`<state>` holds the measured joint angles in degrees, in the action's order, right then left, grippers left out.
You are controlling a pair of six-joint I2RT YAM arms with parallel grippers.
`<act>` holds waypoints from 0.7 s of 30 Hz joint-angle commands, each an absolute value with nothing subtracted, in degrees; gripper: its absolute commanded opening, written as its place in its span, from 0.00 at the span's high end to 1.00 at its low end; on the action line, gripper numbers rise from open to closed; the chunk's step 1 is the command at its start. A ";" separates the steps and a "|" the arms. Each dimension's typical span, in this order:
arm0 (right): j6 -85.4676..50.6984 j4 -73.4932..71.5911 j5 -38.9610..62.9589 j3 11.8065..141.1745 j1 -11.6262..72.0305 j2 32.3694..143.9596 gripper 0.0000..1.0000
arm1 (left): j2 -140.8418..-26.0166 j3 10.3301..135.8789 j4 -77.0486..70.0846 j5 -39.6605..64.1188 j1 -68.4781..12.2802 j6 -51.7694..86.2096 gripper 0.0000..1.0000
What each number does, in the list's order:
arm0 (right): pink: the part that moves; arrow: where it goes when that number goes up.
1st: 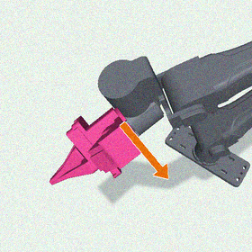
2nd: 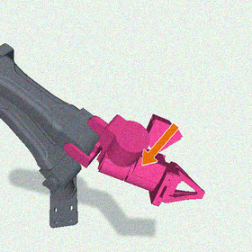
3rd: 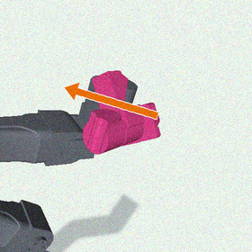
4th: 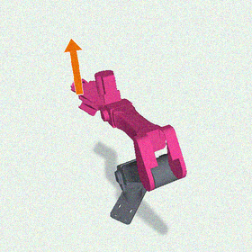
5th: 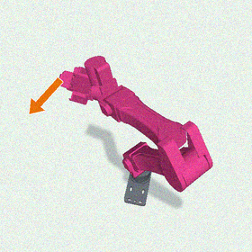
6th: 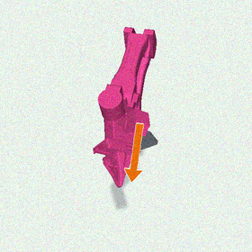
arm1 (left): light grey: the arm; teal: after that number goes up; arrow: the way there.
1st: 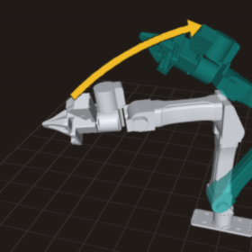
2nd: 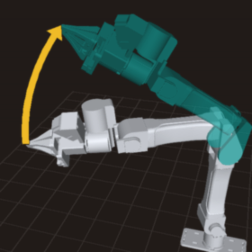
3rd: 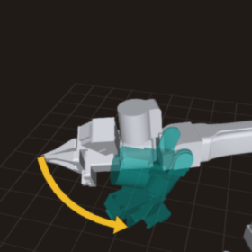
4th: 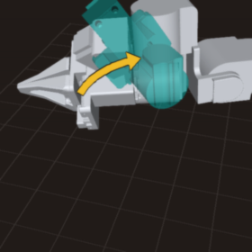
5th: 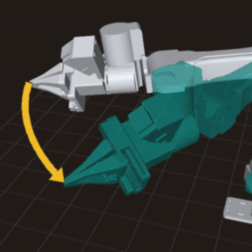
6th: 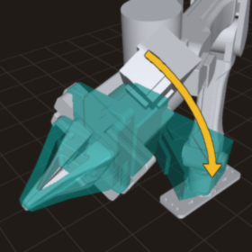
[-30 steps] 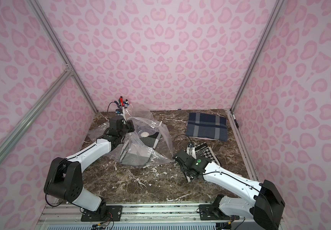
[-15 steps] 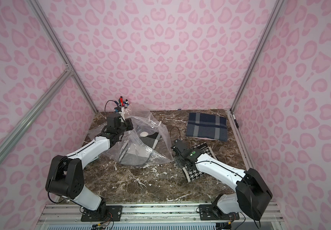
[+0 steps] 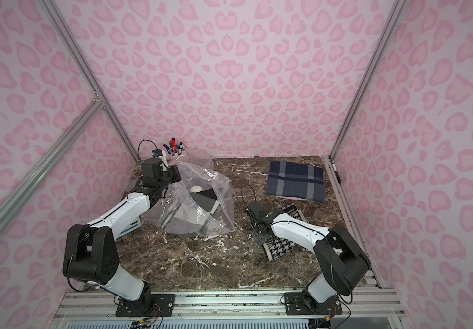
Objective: Take the blanket out of the vacuum bag
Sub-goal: Pick up the blanket at the center of the board.
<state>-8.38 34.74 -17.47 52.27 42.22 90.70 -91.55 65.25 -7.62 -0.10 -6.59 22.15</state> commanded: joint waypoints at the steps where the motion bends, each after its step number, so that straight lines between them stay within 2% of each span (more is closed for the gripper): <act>1: -8.52 36.18 -17.23 53.71 41.68 93.65 0.19 | -91.67 66.35 -8.90 0.69 -6.41 22.39 0.96; 4: -8.08 36.08 -14.52 55.28 40.69 96.00 0.18 | -91.85 66.53 -9.01 1.35 -6.38 22.76 0.96; 8: -8.79 33.46 -5.68 55.47 38.22 97.82 0.18 | -91.16 65.94 -9.05 1.42 -6.30 22.68 0.96; 12: -9.69 32.36 -2.52 54.87 38.16 100.36 0.19 | -90.23 65.39 -8.53 0.70 -6.35 21.89 0.96; 16: -11.36 31.22 0.51 53.91 38.27 101.85 0.38 | -90.09 65.31 -8.17 0.46 -6.37 21.53 0.96; 21: -14.19 29.07 2.69 51.44 38.31 102.65 0.71 | -90.18 65.21 -8.27 0.87 -6.27 21.53 0.96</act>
